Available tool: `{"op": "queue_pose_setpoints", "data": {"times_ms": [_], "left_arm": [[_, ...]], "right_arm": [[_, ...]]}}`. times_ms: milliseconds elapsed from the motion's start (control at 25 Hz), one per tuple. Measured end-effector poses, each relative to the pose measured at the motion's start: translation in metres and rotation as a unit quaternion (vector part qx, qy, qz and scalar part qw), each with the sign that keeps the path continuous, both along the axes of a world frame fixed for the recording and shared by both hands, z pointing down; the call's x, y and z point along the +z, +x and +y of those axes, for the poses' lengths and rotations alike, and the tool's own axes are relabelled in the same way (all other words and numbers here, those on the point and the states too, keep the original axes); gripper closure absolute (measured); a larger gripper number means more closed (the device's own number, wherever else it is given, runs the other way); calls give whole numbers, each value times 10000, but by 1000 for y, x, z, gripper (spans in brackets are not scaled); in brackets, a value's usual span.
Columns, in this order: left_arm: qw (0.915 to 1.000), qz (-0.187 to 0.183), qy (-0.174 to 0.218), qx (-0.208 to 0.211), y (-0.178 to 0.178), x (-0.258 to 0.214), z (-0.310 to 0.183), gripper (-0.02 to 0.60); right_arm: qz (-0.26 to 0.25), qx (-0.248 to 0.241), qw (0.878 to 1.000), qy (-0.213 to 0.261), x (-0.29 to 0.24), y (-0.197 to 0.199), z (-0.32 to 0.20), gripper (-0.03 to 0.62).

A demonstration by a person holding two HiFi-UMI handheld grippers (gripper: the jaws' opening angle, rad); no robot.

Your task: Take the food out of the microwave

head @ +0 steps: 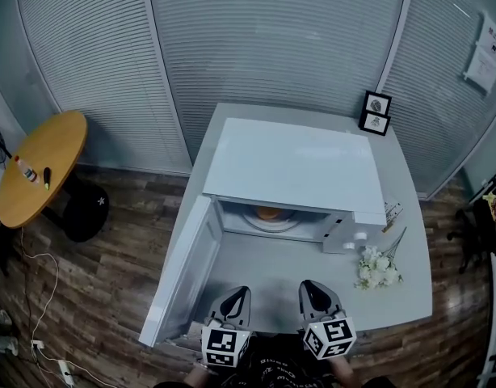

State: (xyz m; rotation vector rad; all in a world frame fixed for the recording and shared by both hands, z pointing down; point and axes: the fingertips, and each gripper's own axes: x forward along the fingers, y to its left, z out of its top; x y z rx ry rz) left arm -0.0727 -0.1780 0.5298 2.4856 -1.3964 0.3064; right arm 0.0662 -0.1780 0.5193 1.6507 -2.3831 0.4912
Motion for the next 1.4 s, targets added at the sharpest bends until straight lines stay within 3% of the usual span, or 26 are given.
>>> {"op": "queue_pose_setpoints", "data": {"times_ms": [280,400,680,1000,1400], "left_arm": [[10000,71,-50,25,-6,2,-3,574],[9999,114,-107,-53,-9,6,-5,574],[9995,140,-137,-267,-17,8,-10,574],[9988,60,-245,-417,-19,19,-11,574],[9983,23,-349,-471,-22,24,-15,574]], "right_arm": [[121,-152,9996,197,-12,-19,-33,581],[-15,-285,9995,149,-13,-27,-46,475],[124,-209,9995,214,-19,-39,-80,331],[277,-146,9989,339,-26,-53,-124,290],[548,30,9985,45,-6,-61,-168,264]]}}
